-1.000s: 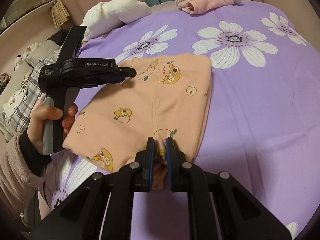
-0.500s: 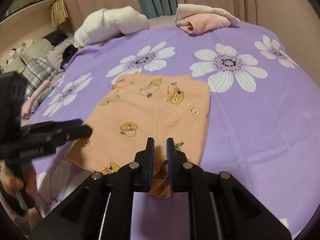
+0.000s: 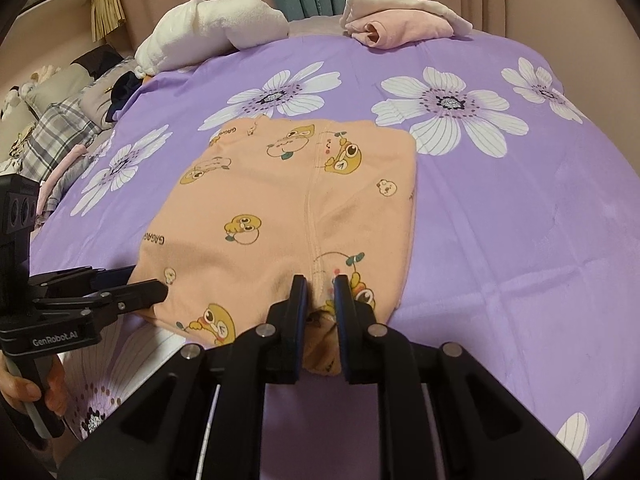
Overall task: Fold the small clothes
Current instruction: 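Fold the held shirt edge over the shirt body with the right gripper, then open the right gripper and withdraw it from the folded shirt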
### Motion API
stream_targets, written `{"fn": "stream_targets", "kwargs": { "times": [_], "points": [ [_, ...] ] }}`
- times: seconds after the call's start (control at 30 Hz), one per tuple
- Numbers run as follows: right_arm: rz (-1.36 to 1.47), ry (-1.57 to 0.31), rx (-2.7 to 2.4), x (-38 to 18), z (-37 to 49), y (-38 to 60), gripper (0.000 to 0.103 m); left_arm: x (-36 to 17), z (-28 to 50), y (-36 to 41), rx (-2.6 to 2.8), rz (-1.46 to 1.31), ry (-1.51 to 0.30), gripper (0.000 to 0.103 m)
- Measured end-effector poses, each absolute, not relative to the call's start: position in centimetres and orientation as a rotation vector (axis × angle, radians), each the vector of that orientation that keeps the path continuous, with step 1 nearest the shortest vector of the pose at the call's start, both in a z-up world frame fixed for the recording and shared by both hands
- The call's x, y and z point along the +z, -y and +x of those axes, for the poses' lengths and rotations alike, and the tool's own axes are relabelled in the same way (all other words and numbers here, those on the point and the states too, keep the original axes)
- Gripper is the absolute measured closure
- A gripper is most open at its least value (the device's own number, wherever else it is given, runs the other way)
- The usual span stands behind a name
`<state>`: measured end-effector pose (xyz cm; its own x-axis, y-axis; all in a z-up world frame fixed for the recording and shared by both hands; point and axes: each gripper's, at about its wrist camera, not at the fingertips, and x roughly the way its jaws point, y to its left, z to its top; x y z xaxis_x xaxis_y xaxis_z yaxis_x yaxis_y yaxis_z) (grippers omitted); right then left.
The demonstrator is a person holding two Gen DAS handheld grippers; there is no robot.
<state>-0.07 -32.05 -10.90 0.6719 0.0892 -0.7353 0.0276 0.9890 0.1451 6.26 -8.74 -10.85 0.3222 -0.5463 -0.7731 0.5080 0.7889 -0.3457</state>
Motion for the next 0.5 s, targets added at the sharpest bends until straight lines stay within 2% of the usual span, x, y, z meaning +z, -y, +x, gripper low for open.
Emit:
{"fn": "stream_targets", "kwargs": {
  "times": [0.07,0.13,0.27,0.43,0.5],
  "points": [
    [0.151,-0.832,0.038,-10.8,-0.5,32.2,0.085,-10.7,6.2,8.2,-0.695,-0.066,-1.048,0.062],
    [0.162,-0.829,0.04,-10.7,-0.9,32.5,0.079,-10.5,6.3,7.7,-0.696,-0.101,-1.061,0.061],
    [0.189,-0.814,0.02,-10.4,-1.9,33.4,0.061,-10.3,6.7,6.7,-0.681,-0.149,-1.075,0.058],
    [0.226,-0.788,-0.017,-9.8,-2.9,35.0,0.052,-10.2,7.5,6.2,-0.673,-0.186,-1.09,0.057],
    [0.241,-0.779,-0.032,-9.7,-3.2,35.7,0.048,-10.1,7.8,6.1,-0.67,-0.197,-1.091,0.052]
  ]
}}
